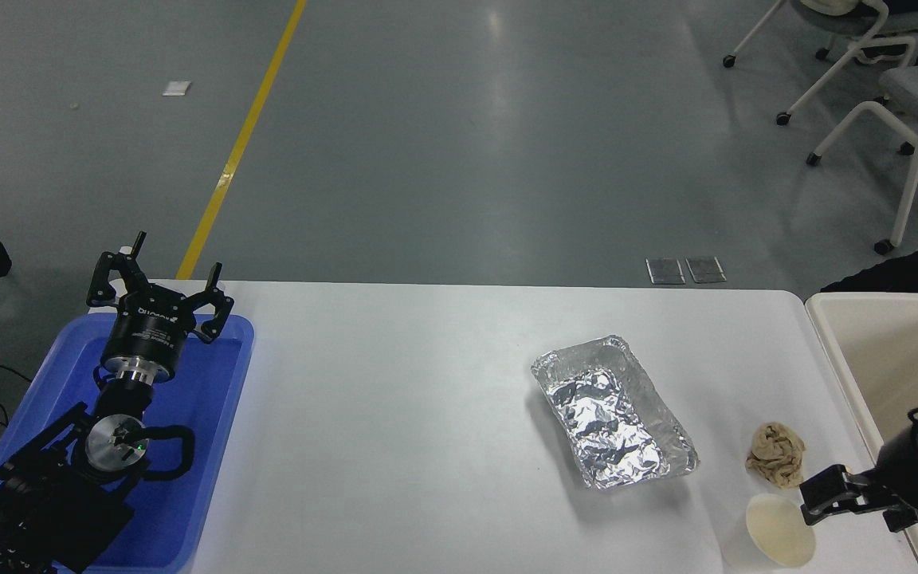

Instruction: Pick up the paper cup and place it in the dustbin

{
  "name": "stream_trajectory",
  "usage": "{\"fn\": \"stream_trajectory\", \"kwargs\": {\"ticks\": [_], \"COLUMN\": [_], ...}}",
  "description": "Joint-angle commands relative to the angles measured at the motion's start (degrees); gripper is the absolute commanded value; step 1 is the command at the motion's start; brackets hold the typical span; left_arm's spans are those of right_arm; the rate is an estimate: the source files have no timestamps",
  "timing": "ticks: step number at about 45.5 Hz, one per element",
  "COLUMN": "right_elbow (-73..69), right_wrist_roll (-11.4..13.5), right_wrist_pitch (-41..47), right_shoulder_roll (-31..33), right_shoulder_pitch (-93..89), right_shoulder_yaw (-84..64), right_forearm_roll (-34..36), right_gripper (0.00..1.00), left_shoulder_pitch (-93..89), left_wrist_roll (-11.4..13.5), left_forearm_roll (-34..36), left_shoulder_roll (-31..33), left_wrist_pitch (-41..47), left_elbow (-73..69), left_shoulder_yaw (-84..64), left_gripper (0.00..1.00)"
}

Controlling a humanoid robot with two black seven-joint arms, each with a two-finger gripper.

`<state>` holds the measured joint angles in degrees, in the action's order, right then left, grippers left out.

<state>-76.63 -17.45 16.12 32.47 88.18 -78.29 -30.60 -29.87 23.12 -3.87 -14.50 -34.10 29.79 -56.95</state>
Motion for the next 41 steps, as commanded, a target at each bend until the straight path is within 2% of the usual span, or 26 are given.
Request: {"fn": "stream_trajectory", "kwargs": {"ticks": [1, 16, 18, 21, 22, 23, 26, 27, 34, 41], "right_elbow": [2.1, 6.7, 6.8, 6.7, 6.6, 6.6, 6.6, 6.6, 6.5, 6.2], "right_wrist_roll": [0.0, 0.0, -0.1, -0.2, -0.2, -0.2, -0.2, -0.2, -0.5, -0.9], "right_wrist_pitch": [-0.7, -4.1, -4.3, -5.0, -5.3, -5.5, -5.7, -5.7, -6.6, -7.2], "right_shoulder_roll": [0.0, -0.5, -0.5, -0.4, -0.4, -0.3, -0.2, -0.2, 0.1, 0.4], "right_shoulder_pitch": [-3.2, -11.6, -11.8, -11.8, -11.8, -11.8, -11.6, -11.6, -10.3, -9.5], "right_shoulder_yaw": [1.8, 6.6, 6.7, 6.7, 6.7, 6.7, 6.1, 6.0, 6.0, 6.0], "right_forearm_roll": [0.0, 0.0, 0.0, 0.0, 0.0, 0.0, -0.2, -0.5, -5.1, -5.3], "right_gripper": [1.00, 1.00, 0.97, 0.85, 0.77, 0.63, 0.06, 0.00, 0.00, 0.00], "left_shoulder_pitch": [0.1, 0.0, 0.0, 0.0, 0.0, 0.0, 0.1, 0.1, 0.0, 0.0], "left_wrist_roll": [0.0, 0.0, 0.0, 0.0, 0.0, 0.0, 0.0, 0.1, 0.0, 0.0], "left_forearm_roll": [0.0, 0.0, 0.0, -0.1, 0.0, 0.0, 0.0, 0.0, 0.0, 0.0], "left_shoulder_roll": [0.0, 0.0, 0.0, 0.0, 0.0, 0.0, 0.0, 0.0, 0.0, 0.0], "left_wrist_pitch": [0.0, 0.0, 0.0, 0.0, 0.0, 0.0, 0.0, 0.0, 0.0, -0.1], "left_elbow": [0.0, 0.0, 0.0, 0.0, 0.1, 0.0, 0.0, 0.0, 0.0, 0.0], "left_shoulder_yaw": [0.0, 0.0, 0.0, 0.0, 0.0, 0.0, 0.0, 0.0, 0.0, 0.0], "left_gripper": [1.00, 1.00, 1.00, 1.00, 1.00, 1.00, 1.00, 1.00, 1.00, 1.00]}}
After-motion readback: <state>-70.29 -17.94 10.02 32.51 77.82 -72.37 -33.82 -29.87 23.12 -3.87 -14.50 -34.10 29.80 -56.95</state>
